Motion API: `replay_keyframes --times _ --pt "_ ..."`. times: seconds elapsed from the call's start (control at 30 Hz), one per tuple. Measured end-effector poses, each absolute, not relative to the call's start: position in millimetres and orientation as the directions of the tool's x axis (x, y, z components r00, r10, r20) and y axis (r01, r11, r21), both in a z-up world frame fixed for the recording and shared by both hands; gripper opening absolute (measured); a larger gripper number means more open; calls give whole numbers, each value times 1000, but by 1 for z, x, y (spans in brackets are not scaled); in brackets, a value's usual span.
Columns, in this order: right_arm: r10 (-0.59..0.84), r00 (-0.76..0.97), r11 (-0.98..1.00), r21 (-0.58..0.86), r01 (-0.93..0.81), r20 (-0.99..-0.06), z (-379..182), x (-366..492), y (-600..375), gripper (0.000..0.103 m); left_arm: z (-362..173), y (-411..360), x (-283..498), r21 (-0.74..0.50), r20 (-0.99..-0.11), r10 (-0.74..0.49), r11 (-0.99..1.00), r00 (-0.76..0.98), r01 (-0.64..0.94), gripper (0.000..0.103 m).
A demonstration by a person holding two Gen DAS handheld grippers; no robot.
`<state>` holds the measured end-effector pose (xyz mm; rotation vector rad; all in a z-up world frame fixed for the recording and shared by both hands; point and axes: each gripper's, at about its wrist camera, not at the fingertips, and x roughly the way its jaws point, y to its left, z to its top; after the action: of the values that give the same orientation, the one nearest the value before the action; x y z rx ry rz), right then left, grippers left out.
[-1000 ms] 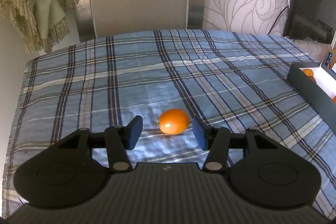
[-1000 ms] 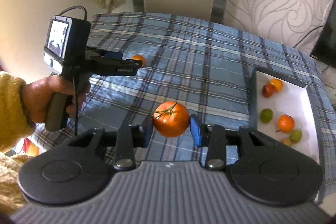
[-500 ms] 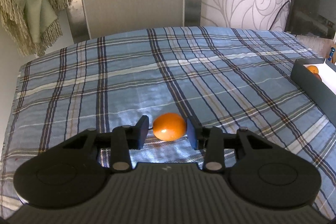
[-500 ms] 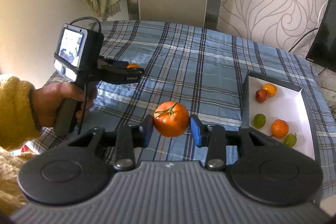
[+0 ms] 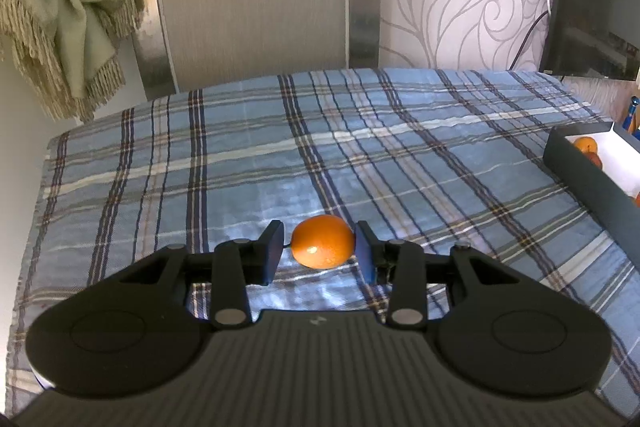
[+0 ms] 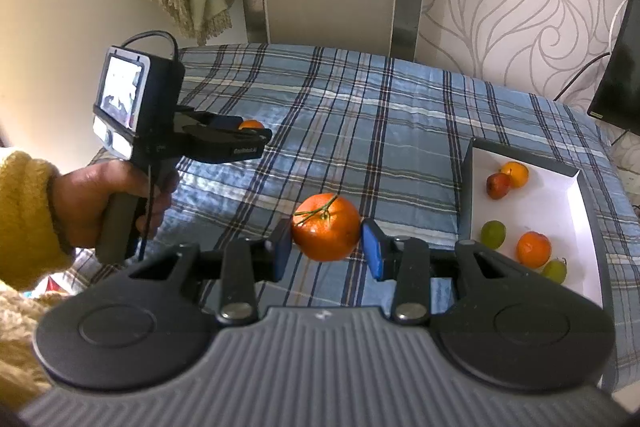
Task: Organize fruits
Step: 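Carry both held mandarins over the white tray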
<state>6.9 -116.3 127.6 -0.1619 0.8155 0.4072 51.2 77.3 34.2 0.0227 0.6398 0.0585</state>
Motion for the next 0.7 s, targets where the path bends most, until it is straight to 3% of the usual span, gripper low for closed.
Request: replay_keyframes --times 0.7 --pt "393 607 877 83 -474 -691 136 -3 -147 41 66 34 16 62 -585 105 994 804 -85 44"
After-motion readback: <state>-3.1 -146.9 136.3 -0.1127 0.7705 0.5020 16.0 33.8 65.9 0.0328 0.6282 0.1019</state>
